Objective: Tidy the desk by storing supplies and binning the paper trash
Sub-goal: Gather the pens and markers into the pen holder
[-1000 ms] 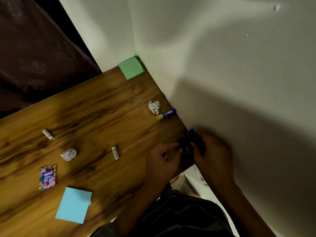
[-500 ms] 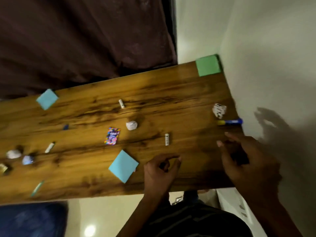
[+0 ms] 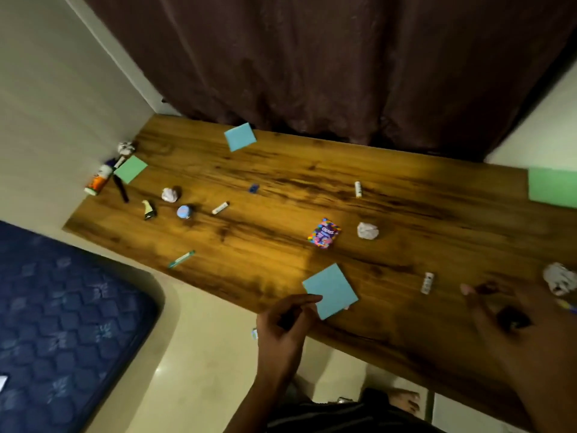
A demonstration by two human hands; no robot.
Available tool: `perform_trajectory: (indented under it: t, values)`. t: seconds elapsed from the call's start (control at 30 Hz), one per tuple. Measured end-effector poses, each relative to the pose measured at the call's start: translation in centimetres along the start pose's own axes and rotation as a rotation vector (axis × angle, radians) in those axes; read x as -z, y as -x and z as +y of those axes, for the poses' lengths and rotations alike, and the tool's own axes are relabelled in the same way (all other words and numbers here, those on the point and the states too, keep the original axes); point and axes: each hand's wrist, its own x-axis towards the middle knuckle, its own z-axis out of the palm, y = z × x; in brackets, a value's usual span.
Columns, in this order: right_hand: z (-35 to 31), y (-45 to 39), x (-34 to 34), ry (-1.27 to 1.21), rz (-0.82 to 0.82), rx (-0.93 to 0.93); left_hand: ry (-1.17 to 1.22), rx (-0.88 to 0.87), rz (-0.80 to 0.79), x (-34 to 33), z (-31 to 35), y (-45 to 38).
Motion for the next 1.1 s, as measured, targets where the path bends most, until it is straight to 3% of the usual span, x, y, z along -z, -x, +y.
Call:
perform_trajectory:
  t: [0.13, 0.23, 0.5, 0.73, 0.93, 1.1]
  values:
    - [-8.1, 2.6, -4.0, 0.092, -0.076, 0.070, 0.088, -0.005, 0.063, 7.7, -1.3, -2.6]
    - [-13.7, 5.0, -8.3, 0.028, -0.137, 0.070, 0.122, -0.028, 0.092, 14.0, -2.2, -4.8]
    - [-22.5, 6.8, -16.8, -0.026, -0.261, 0.194, -0.025, -0.006, 0.209, 27.2, -5.1, -9.9]
    - [-25.1, 5.0, -19.6, -0.027, -0.259, 0.190, -0.312, 0.171, 0.159, 29.5, -8.1, -13.8]
    - [-26.7, 0.7, -22.9, -0.009, -0.356, 0.145, -0.722, 0.002, 0.187, 29.0, -11.6, -18.5]
    - [-28.7, -5.8, -26.4, 0.103, -0.405, 0.204, -0.952, 0.002, 0.100, 28.4, -13.4, -22.5]
